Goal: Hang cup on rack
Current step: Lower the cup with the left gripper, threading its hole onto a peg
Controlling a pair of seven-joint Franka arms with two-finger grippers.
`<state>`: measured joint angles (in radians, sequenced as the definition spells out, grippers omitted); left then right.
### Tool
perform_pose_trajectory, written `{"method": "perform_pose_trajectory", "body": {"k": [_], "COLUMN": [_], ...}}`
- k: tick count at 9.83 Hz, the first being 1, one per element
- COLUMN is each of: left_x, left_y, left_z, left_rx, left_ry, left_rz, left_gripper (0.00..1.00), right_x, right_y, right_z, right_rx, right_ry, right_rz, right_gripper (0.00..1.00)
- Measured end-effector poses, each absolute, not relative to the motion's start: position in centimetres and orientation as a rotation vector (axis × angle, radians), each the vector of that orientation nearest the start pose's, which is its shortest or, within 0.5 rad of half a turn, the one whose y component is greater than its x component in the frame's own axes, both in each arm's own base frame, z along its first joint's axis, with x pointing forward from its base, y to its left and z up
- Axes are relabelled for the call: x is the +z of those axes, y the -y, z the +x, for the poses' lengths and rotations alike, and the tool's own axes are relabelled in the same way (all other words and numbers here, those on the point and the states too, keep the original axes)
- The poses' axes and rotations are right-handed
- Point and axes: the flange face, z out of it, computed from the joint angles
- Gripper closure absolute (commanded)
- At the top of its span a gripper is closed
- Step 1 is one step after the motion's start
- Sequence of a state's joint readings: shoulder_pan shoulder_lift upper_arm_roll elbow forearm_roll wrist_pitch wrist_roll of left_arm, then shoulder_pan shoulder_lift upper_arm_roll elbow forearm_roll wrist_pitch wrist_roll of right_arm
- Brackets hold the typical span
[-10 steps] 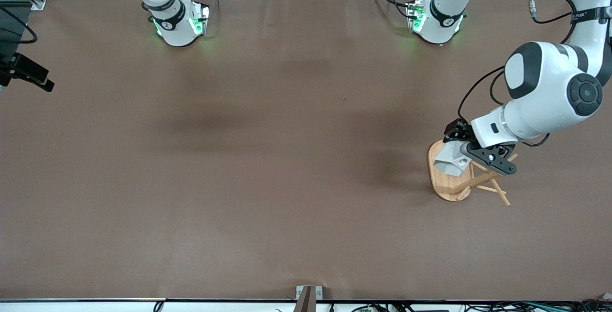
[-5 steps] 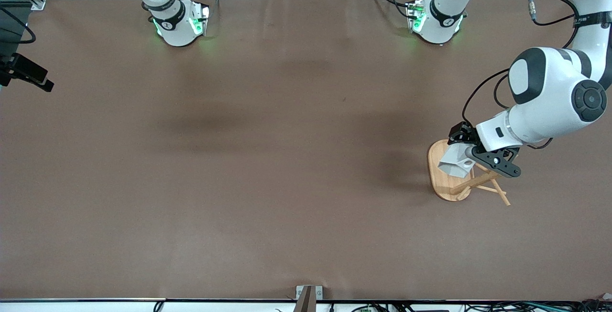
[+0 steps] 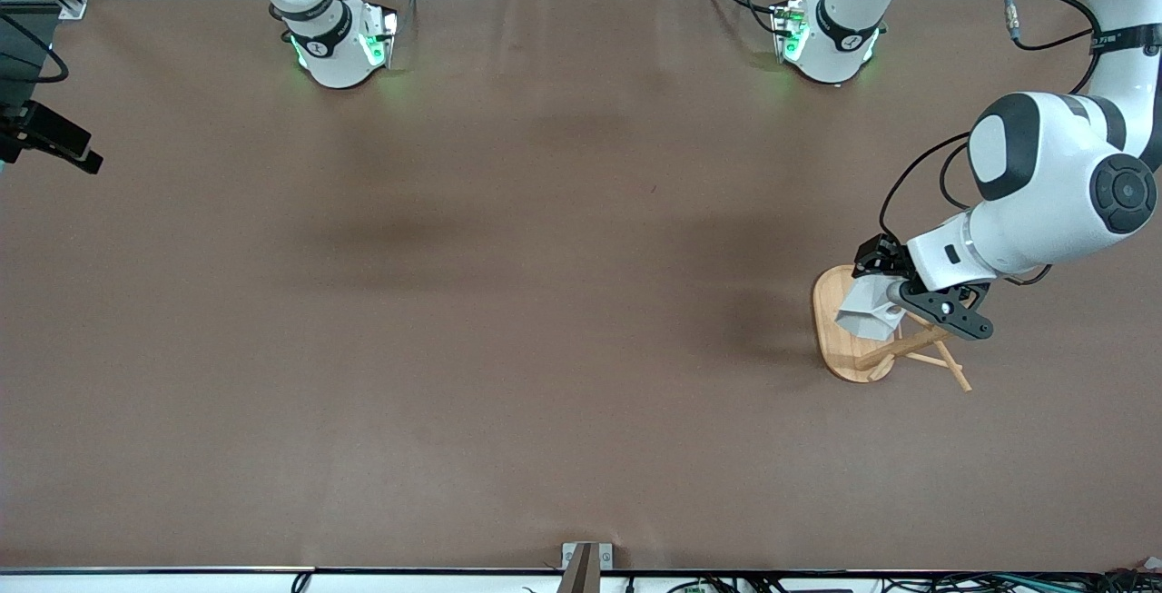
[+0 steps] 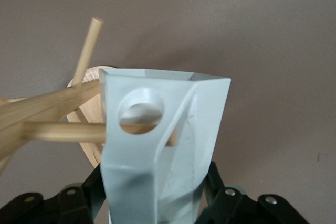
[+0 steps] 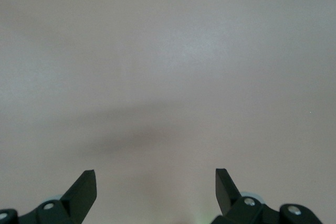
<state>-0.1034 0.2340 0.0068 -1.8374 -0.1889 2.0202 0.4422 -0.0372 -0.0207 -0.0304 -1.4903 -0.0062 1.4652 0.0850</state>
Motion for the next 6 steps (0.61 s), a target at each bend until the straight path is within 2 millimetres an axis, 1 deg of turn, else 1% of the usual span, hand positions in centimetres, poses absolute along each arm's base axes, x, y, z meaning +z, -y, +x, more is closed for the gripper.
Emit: {"method": "perform_pose_trajectory", "body": {"k": [2,5,6], "left_x": [40.78,40.64,40.39], "left_y": [7.06,7.09,7.09], "left_z": [61.34,61.61,61.64], "left_rx": [0.005,0.005,0.011], "left_ry": [-0.736,-0.732,-0.73], "left_rz": [-3.229,-3.23,-3.231], "left_gripper": [0.88,0.86,0.74], "right_x": [66.41,66.4,66.4], "right_y": [3.74,3.75,3.76], "right_z": [53.59,53.58,53.58], "right_rx": [0.007,0.008,0.009], "right_ry": [-0.242,-0.242,-0.242], "right_rz": [-3.138,-3.138,-3.138], "right_gripper": [0.0,0.0,0.0]}}
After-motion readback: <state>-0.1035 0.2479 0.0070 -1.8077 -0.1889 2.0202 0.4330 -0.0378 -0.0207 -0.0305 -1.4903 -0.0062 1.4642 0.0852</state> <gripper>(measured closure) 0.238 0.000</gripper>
